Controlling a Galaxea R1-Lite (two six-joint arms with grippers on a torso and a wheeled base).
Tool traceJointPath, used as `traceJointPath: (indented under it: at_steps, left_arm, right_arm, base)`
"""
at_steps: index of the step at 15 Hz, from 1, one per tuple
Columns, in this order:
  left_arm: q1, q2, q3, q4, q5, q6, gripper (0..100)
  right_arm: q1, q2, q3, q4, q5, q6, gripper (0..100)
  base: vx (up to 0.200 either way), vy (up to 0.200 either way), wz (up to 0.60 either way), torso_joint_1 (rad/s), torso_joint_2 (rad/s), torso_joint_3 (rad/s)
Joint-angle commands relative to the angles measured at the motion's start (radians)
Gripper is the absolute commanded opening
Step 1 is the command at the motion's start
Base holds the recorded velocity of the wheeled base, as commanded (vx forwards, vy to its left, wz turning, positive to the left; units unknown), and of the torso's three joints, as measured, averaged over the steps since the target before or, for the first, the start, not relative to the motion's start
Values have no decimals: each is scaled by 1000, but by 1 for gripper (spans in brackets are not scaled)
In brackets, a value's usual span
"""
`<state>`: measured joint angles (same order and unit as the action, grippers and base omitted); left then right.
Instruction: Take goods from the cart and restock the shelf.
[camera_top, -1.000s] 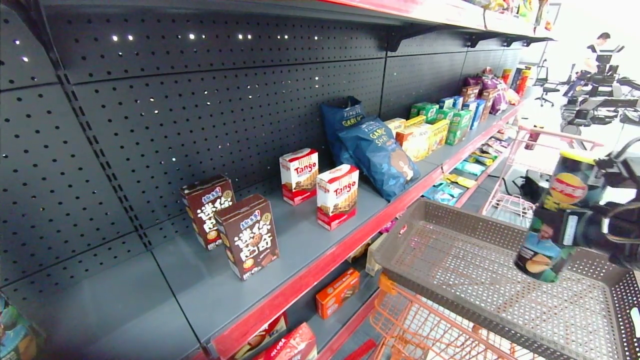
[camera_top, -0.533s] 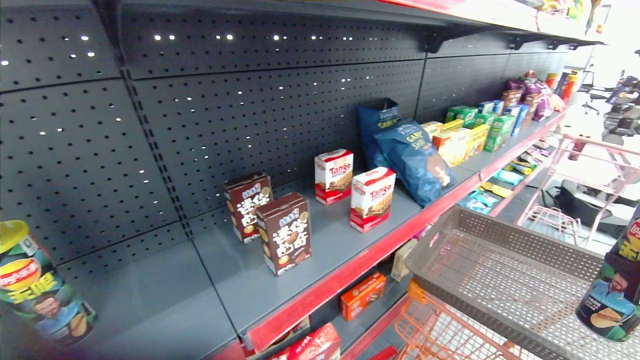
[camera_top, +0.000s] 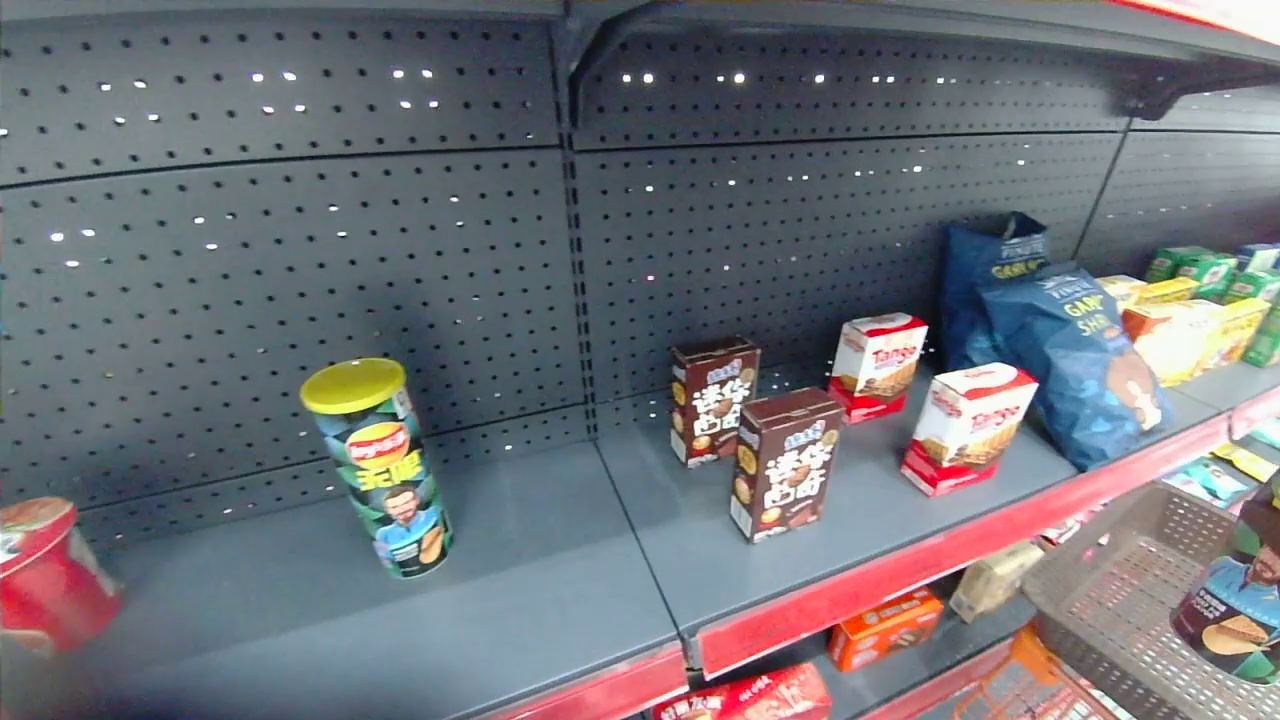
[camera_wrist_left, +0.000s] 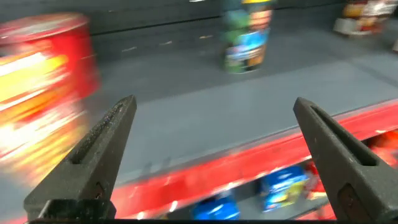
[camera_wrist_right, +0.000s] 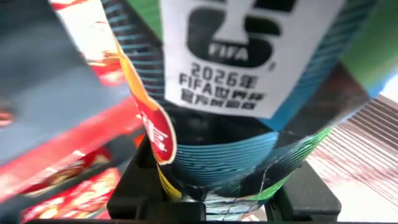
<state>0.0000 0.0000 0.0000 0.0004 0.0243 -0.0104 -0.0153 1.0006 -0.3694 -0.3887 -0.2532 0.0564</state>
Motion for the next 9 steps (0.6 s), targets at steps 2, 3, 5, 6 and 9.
traceJointPath:
  at_steps: [2, 3, 5, 6, 9]
  left_arm:
    - [0, 0, 0, 0, 0, 0, 100]
    - [0, 0, 0, 0, 0, 0, 100]
    - [0, 0, 0, 0, 0, 0, 100]
    - [0, 0, 0, 0, 0, 0, 100]
    - [0, 0, 0, 0, 0, 0, 100]
  right_arm:
    - [-3, -5, 1, -1, 2, 0, 0]
    - [-6, -11, 1, -1, 2, 0, 0]
    - [-8, -31, 3, -1, -1, 0, 0]
    - [-17, -108, 7, 8, 11, 0, 0]
    - [-31, -295, 44, 91, 101, -3, 0]
  base:
    - [0, 0, 600, 2, 2, 7]
    - [0, 0, 600, 2, 7, 2]
    - [0, 0, 300, -1, 1, 4]
    - [0, 0, 0, 0, 0, 0]
    - [0, 0, 0, 0, 0, 0]
